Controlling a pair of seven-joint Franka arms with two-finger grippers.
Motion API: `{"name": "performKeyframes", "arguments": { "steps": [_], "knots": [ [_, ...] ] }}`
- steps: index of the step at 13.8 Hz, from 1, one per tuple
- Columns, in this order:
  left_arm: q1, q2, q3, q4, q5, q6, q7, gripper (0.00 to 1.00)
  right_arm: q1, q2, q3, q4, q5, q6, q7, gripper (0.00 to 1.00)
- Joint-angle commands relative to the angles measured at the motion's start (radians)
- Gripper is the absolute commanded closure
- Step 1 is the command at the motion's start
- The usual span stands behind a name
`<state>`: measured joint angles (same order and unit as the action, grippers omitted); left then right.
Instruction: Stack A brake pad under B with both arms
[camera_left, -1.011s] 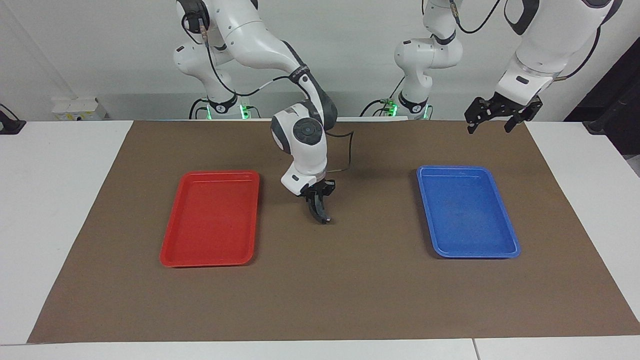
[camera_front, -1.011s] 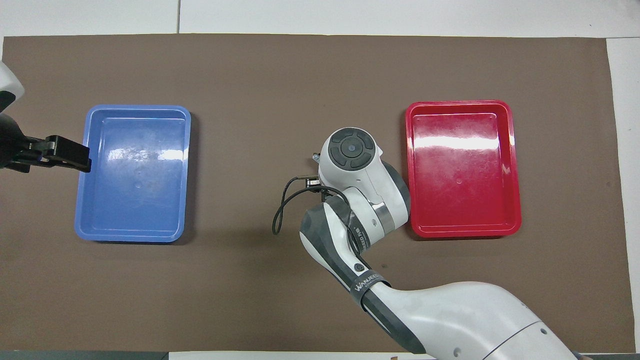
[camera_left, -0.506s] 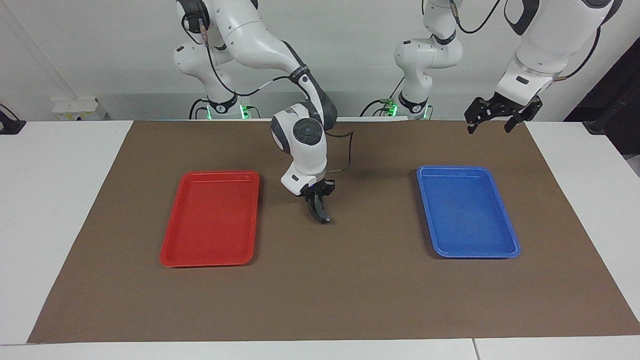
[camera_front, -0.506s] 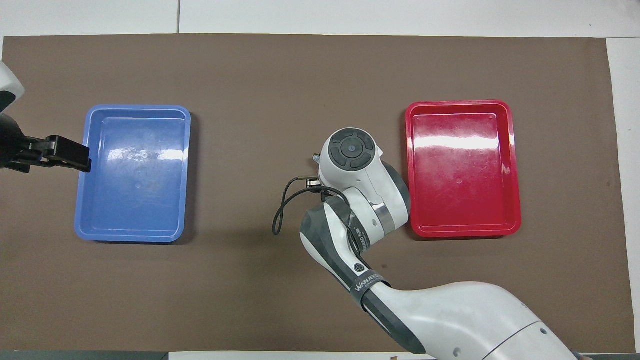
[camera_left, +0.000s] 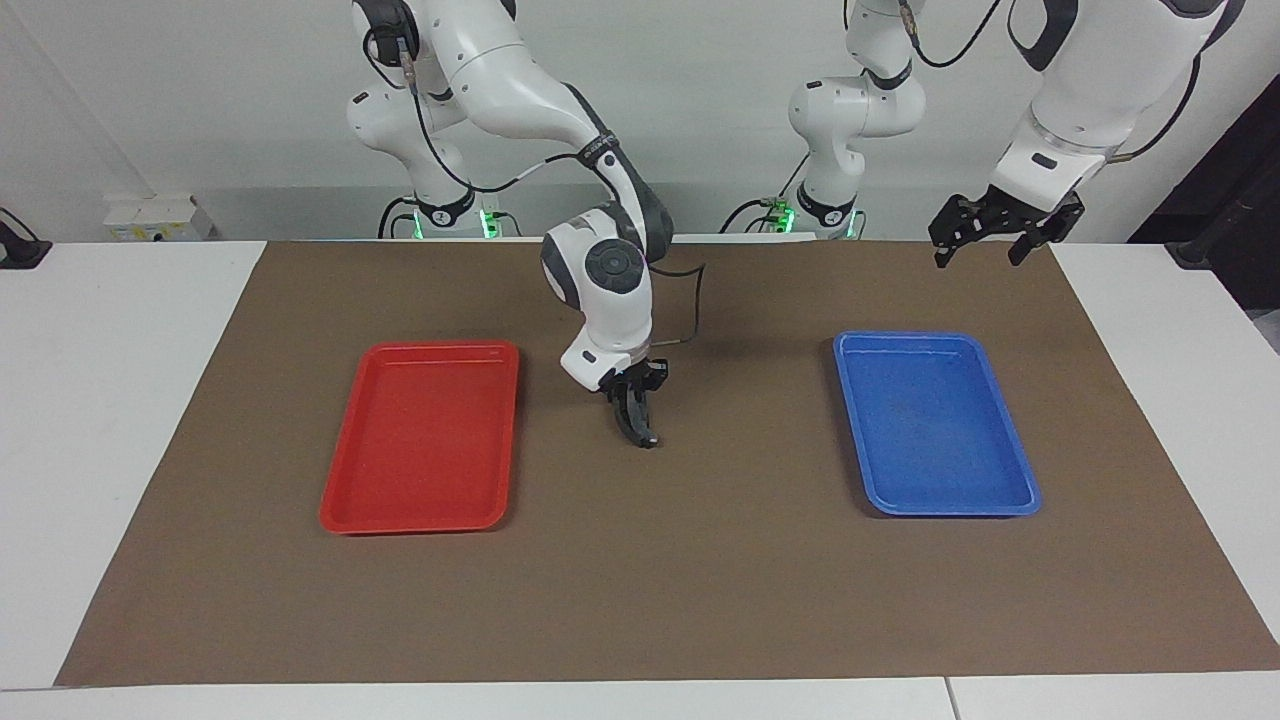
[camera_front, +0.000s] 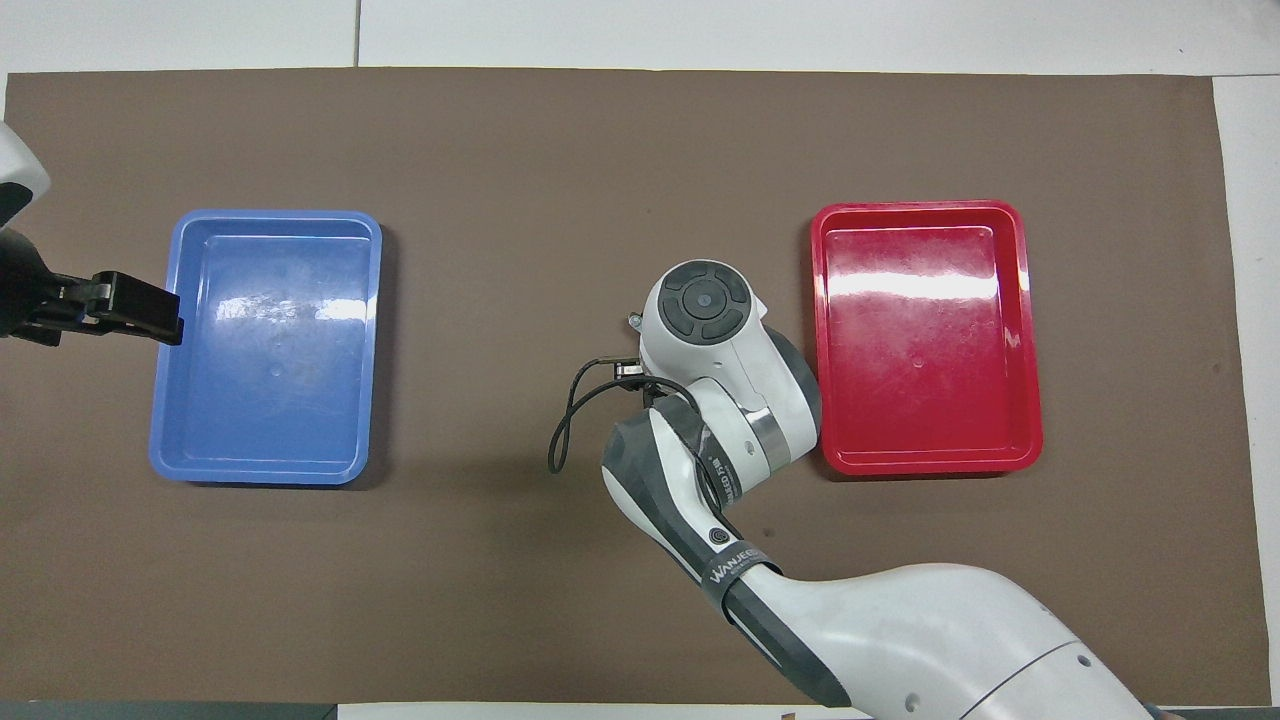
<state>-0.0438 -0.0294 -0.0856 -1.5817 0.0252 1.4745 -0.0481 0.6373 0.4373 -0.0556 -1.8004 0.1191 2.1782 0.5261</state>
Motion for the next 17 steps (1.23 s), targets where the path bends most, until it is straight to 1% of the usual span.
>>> {"name": "performKeyframes", "arguments": {
  "steps": [1,4,6,8,10,13,17],
  "knots": [
    [-0.007,-0.007,0.01,-0.02,-0.014,0.009,0.008,0.0,0.002,-0.019,-0.001,-0.001,0.024,0.008,-0.02,0.0],
    [-0.007,-0.006,0.009,-0.02,-0.014,0.01,0.007,0.0,-0.011,-0.051,-0.007,0.048,0.007,-0.037,-0.017,0.0],
    [-0.007,-0.006,0.009,-0.02,-0.014,0.01,0.007,0.0,-0.043,-0.109,-0.021,0.05,-0.013,-0.069,-0.023,0.0],
    [-0.007,-0.006,0.01,-0.02,-0.016,0.012,0.008,0.0,-0.112,-0.172,-0.02,0.052,-0.073,-0.13,-0.026,0.0],
    [-0.007,-0.006,0.01,-0.02,-0.016,0.018,0.008,0.0,-0.177,-0.221,-0.021,0.052,-0.082,-0.204,-0.058,0.0],
    [-0.007,-0.004,0.009,-0.02,-0.016,0.02,0.01,0.0,-0.286,-0.287,-0.024,0.084,-0.085,-0.366,-0.205,0.0],
    [-0.007,-0.004,0.01,-0.02,-0.016,0.024,0.01,0.0,-0.433,-0.405,-0.023,0.09,-0.102,-0.529,-0.331,0.0]
  ]
}}
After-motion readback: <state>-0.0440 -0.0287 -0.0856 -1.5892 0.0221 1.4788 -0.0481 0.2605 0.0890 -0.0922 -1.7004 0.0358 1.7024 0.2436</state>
